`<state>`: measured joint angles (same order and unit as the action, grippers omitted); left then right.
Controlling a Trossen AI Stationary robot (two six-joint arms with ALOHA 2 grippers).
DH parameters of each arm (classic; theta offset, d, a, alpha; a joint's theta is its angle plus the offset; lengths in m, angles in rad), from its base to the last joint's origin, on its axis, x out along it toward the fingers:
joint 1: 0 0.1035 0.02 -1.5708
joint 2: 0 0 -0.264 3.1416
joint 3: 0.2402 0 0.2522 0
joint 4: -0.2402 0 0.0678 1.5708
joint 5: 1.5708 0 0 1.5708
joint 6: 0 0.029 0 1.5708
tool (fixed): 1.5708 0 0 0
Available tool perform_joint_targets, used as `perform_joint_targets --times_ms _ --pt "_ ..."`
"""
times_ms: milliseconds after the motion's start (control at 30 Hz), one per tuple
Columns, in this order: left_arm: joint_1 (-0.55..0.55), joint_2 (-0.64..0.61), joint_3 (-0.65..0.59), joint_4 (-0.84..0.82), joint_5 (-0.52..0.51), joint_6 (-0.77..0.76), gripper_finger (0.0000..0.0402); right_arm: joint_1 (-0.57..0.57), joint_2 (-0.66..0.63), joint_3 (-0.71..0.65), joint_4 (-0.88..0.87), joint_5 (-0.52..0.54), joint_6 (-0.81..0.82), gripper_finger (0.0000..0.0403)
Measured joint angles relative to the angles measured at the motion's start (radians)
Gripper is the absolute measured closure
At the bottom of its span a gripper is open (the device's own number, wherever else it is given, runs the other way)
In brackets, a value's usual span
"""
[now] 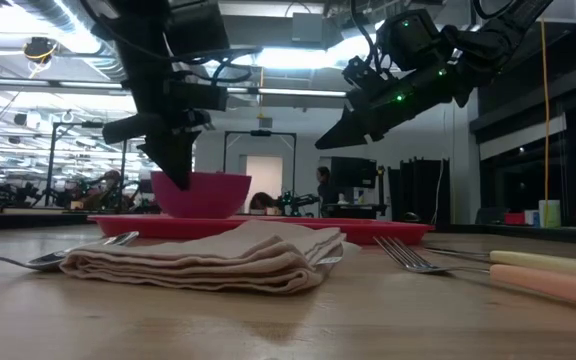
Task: Set up tray
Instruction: Put the pink bowl on top of the light orange plate
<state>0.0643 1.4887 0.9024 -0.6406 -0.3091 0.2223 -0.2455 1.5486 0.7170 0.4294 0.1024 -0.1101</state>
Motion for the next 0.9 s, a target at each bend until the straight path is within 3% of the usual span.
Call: perform_joint_targets --times_ms 667,900 --pt "0.01 0.0 0.0 0.001 0.035 0.039 0.0379 0.0 0.0 0.0 0.0 0.0 0.0 0.0389" --pt "0.01 0.0 0.0 0.001 0.03 0.046 0.0346 0.0 0.0 0.0 0.0 0.0 0.0 0.0389"
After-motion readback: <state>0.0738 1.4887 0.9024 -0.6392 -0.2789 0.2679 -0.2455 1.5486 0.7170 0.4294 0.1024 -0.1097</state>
